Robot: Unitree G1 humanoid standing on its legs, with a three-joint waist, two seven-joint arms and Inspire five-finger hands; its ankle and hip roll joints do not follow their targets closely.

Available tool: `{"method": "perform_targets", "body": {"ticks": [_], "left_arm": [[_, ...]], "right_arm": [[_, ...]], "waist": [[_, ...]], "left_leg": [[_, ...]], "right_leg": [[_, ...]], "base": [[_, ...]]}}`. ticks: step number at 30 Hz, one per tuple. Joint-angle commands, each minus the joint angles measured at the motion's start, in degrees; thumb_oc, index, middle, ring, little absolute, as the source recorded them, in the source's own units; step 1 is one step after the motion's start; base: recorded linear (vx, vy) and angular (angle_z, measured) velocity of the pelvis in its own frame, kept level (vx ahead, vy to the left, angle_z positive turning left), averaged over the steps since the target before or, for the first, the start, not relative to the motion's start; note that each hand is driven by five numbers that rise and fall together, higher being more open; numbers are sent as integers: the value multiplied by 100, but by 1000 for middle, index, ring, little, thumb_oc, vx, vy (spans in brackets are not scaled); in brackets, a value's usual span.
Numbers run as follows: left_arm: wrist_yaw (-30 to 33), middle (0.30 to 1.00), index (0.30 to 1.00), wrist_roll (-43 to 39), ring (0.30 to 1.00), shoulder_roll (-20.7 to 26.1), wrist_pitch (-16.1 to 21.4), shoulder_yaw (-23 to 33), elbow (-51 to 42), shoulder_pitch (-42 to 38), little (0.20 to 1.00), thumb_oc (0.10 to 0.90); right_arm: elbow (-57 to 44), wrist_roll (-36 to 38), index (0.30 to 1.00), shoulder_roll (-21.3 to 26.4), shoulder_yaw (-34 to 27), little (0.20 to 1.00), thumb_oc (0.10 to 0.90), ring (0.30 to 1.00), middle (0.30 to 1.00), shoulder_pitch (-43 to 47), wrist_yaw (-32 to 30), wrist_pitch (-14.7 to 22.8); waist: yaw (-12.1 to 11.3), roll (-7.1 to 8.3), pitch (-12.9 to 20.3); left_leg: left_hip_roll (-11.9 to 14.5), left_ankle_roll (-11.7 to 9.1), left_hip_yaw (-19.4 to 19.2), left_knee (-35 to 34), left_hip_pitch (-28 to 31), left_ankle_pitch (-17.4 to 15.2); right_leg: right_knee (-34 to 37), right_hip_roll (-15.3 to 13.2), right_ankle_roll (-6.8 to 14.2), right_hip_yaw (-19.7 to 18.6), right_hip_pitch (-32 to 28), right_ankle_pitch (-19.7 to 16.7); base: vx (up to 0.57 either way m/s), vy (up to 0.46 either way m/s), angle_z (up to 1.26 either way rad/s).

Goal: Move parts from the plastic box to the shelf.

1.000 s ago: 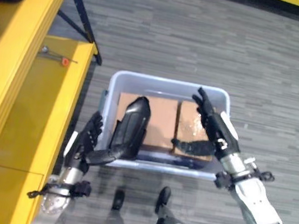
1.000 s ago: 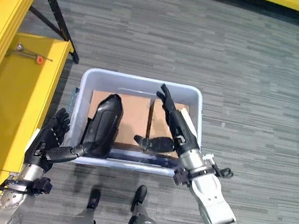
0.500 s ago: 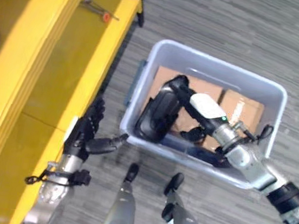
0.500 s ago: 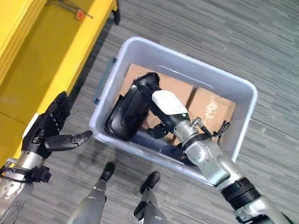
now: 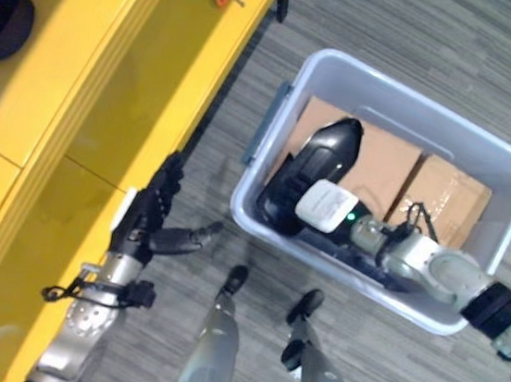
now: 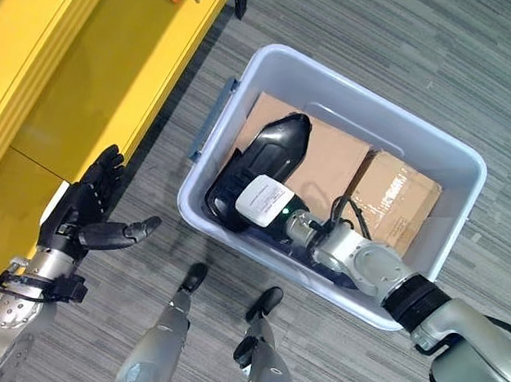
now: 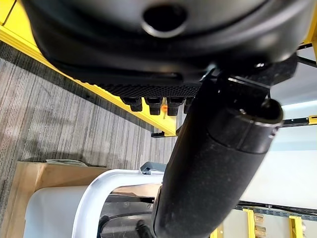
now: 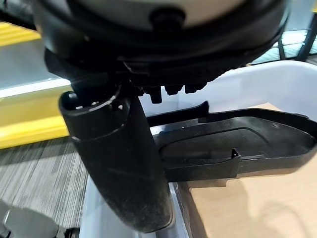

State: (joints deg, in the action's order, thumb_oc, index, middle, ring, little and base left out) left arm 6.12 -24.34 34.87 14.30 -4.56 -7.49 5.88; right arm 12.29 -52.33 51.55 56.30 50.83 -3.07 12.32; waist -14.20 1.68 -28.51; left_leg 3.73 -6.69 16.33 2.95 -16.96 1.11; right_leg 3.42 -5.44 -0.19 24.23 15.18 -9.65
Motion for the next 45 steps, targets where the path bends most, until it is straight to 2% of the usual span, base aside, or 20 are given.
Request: {"method": "perform_targets", "body": {"ticks": [1,19,33,37,40,41,42,43,45], "left_arm": [[88,1000,1000,93,1000,117,634,-35,-802,106,1000,900],[236,1000,1000,207,1000,80,622,1,-774,100,1000,900],[378,1000,1000,202,1000,68,684,36,-806,125,1000,900],[429,1000,1000,185,1000,21,709,3,-779,122,1000,900],[482,1000,1000,143,1000,-63,713,-85,-726,61,1000,900],[497,1000,1000,146,1000,-84,713,-94,-706,37,1000,900],[506,1000,1000,141,1000,-114,712,-120,-689,20,1000,900],[507,1000,1000,141,1000,-109,714,-122,-686,18,1000,900],[479,1000,1000,123,1000,-180,698,-178,-682,-39,1000,900]], "right_arm": [[91,-319,1000,167,612,1000,900,1000,1000,747,-249,38],[892,-926,1000,89,871,1000,900,1000,1000,1246,-455,-357],[2030,-1002,1000,-158,951,1000,900,1000,1000,1658,-737,-829],[2637,-950,1000,-365,924,1000,900,1000,1000,1635,-799,-997],[3625,-754,1000,-925,755,1000,900,1000,1000,1379,-846,-1206],[3772,-699,569,-1038,702,569,592,569,569,1298,-844,-1229],[3882,-597,300,-1144,637,300,400,300,300,1205,-821,-1231],[3893,-596,300,-1152,635,300,400,300,300,1203,-828,-1230],[4181,-88,300,-1421,355,300,400,300,300,911,-780,-1188]], "waist": [[-18,-29,230],[-102,38,-64],[-131,39,-128],[-145,10,-128],[-164,-31,-128],[-163,-39,-128],[-159,-46,-128],[-162,-42,-128],[-156,-76,-128]], "left_leg": [[277,226,-240,-528,291,253],[214,237,-224,-416,3,231],[138,241,-221,-141,-656,180],[77,259,-215,115,-1007,103],[-49,292,-231,514,-1426,-34],[-65,300,-234,556,-1481,-51],[-73,305,-232,584,-1509,-64],[-74,305,-233,589,-1511,-67],[-93,317,-238,641,-1571,-82]], "right_leg": [[-1197,-685,770,-128,143,829],[-1171,-671,745,-145,347,817],[-1211,-703,726,-170,868,767],[-1307,-742,710,-196,1151,750],[-1456,-746,677,-278,1500,754],[-1476,-747,673,-287,1547,756],[-1491,-748,672,-295,1581,753],[-1494,-749,672,-297,1583,754],[-1511,-754,665,-297,1626,756]], "base": [[5,0,3],[1,0,1],[0,0,0],[-7,5,-1],[-32,29,-8],[-30,18,-10],[-15,10,-6],[-12,11,-6],[-12,13,-7]]}}
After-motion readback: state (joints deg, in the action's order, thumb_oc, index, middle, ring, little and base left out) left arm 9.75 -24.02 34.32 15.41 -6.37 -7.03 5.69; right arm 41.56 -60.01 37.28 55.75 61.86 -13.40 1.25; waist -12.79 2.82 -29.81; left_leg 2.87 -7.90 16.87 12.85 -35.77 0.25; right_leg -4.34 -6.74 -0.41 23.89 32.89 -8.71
